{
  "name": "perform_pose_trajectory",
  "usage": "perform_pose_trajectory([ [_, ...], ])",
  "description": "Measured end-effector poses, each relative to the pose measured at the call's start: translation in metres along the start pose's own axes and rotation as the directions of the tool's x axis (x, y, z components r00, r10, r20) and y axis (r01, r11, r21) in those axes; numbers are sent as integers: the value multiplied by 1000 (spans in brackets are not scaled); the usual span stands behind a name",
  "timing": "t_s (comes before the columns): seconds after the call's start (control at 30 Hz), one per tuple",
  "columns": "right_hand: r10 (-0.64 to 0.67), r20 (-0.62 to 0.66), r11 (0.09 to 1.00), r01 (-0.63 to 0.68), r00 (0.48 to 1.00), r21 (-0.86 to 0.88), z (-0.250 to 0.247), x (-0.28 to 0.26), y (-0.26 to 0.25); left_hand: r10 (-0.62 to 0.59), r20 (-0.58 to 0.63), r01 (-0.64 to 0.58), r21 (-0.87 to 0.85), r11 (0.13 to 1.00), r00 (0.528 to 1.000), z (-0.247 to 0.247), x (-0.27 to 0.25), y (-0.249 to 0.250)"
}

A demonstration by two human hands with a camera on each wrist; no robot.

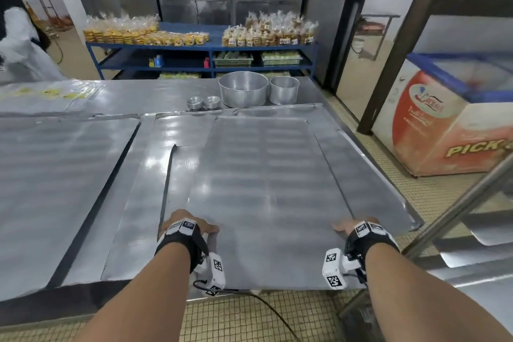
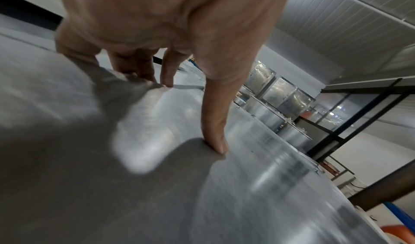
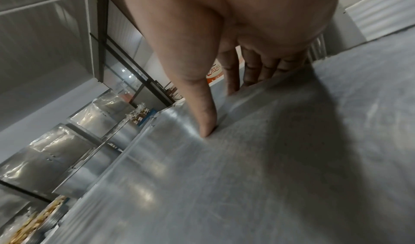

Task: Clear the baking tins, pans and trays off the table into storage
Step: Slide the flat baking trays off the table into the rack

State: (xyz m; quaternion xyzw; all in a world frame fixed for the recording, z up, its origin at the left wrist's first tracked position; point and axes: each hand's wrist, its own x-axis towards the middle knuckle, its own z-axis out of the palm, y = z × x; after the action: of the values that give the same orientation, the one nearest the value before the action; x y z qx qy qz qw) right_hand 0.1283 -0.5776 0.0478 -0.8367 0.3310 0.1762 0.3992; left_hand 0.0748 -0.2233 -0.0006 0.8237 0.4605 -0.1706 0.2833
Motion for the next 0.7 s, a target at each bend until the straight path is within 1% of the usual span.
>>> perform_pose_trajectory([
  [0.03, 15, -9, 999, -14, 1000, 50, -3, -1, 0, 7, 6, -7, -10, 1000, 1000, 2, 4, 5],
  [0.07, 24, 16, 998, -23, 1000, -54, -5, 8, 1, 9, 9, -9, -12, 1000, 1000, 5, 7, 11],
  [0.13, -4, 12, 1000, 5, 1000, -31, -7, 23, 2, 23, 18, -22, -7, 1000, 1000, 12, 13, 24],
  [0.17, 5, -5, 1000, -6, 1000, -17, -9, 28, 3, 39, 26, -39, 5, 999, 999, 14, 12, 29],
  [0.2, -17, -11, 1000, 17, 1000, -20, -11, 31, 3, 45, 34, -46, 19, 999, 998, 17, 11, 35],
  [0.27, -4, -53, 998, 1, 999, -55, -16, 32, 2, 65, 51, -67, 45, 997, 997, 22, 9, 47],
  [0.3, -2, -73, 1000, 0, 997, -29, -21, 36, 1, 79, 49, -81, 52, 995, 996, 25, 10, 53],
  [0.37, 69, -146, 997, -65, 987, 29, -28, 49, -4, 79, 57, -83, 88, 993, 995, 31, 9, 64],
  [0.4, 58, -157, 998, -56, 986, 14, -31, 51, -6, 73, 68, -80, 103, 991, 995, 36, 7, 70],
  [0.43, 73, -170, 997, -71, 983, 19, -34, 56, -8, 88, 80, -96, 110, 989, 993, 40, 8, 76],
  [0.5, 92, -152, 995, -86, 984, 47, -41, 72, -11, 101, 98, -111, 98, 989, 990, 51, 6, 88],
  [0.57, 74, -153, 996, -67, 985, 52, -48, 87, -13, 61, 79, -66, 61, 996, 995, 65, 6, 97],
  [0.63, 88, -144, 994, -78, 986, 73, -55, 106, -15, -15, 62, 14, 19, 1000, 998, 78, 1, 106],
  [0.67, 71, -139, 995, -61, 988, 76, -60, 112, -17, -41, 57, 42, -9, 999, 998, 85, 0, 112],
  [0.7, 70, -131, 994, -58, 989, 94, -63, 119, -19, -50, 51, 52, -26, 998, 997, 89, -3, 117],
])
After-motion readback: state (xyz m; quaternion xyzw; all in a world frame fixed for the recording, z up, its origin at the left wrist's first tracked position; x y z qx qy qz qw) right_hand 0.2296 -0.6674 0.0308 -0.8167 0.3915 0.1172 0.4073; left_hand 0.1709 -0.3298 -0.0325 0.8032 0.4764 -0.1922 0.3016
